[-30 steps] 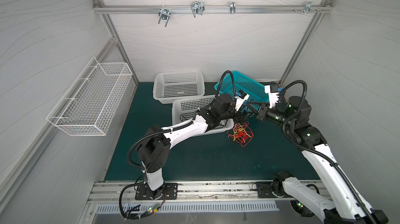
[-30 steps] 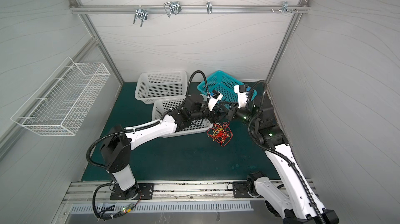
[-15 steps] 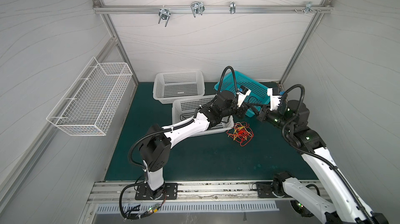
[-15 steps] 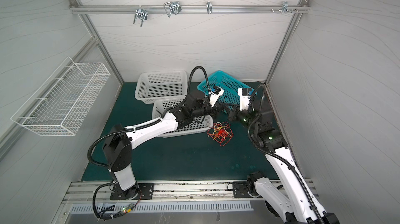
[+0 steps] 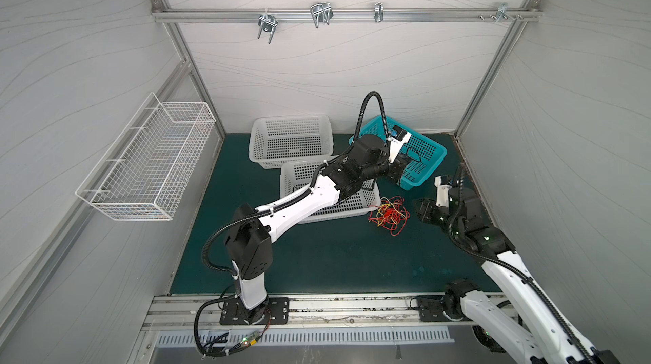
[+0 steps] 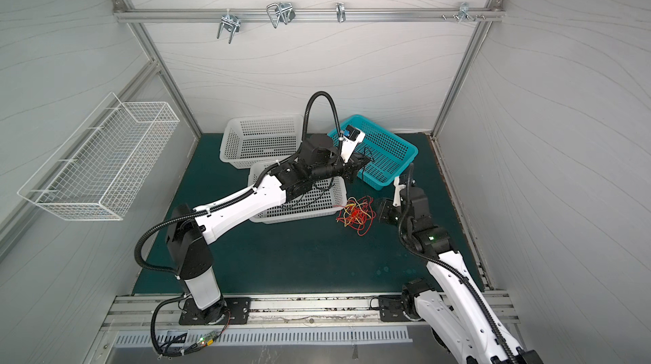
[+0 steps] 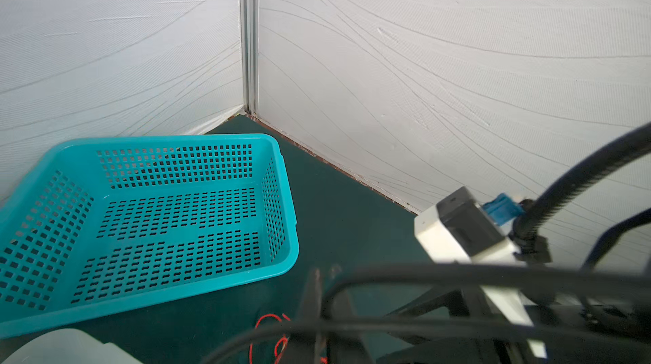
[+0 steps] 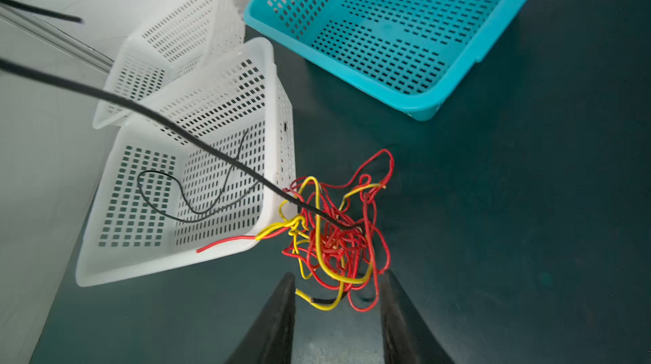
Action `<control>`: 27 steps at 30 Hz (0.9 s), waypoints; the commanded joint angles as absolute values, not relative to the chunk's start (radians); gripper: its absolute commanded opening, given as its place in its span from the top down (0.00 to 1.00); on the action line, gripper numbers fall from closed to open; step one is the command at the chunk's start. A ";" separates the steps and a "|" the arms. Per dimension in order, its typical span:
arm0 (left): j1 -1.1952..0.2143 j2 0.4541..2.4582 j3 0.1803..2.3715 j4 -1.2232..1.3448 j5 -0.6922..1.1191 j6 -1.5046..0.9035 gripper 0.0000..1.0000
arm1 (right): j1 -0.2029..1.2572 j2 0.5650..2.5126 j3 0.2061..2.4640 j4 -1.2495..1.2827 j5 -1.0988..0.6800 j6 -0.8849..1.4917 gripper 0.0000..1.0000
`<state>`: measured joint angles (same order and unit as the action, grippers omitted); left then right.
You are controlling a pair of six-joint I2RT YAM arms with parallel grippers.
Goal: Untangle and sort cables by color
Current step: Untie the cable.
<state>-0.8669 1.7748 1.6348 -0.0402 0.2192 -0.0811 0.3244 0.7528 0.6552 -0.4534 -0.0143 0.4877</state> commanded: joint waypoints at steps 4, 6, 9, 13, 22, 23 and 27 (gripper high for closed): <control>-0.870 1.671 1.711 -0.027 0.222 -0.045 1.00 | 0.316 0.799 0.584 -0.327 -0.097 0.531 0.52; -0.870 1.664 1.733 -0.040 0.224 -0.036 1.00 | 0.316 0.824 0.571 -0.303 -0.114 0.540 0.51; -0.870 1.654 1.752 -0.045 0.232 -0.024 1.00 | 0.316 0.849 0.553 -0.273 -0.128 0.550 0.51; -0.871 1.631 1.753 -0.047 0.232 -0.010 1.00 | 0.316 0.869 0.540 -0.256 -0.106 0.554 0.50; -0.870 1.555 1.710 -0.054 0.148 0.060 1.00 | 0.317 0.945 0.528 -0.197 -0.114 0.553 0.49; -0.870 1.548 1.703 -0.056 0.138 0.070 1.00 | 0.320 0.958 0.526 -0.164 -0.145 0.551 0.49; -0.870 1.532 1.692 -0.083 0.096 0.101 1.00 | 0.356 1.013 0.532 -0.064 -0.196 0.538 0.46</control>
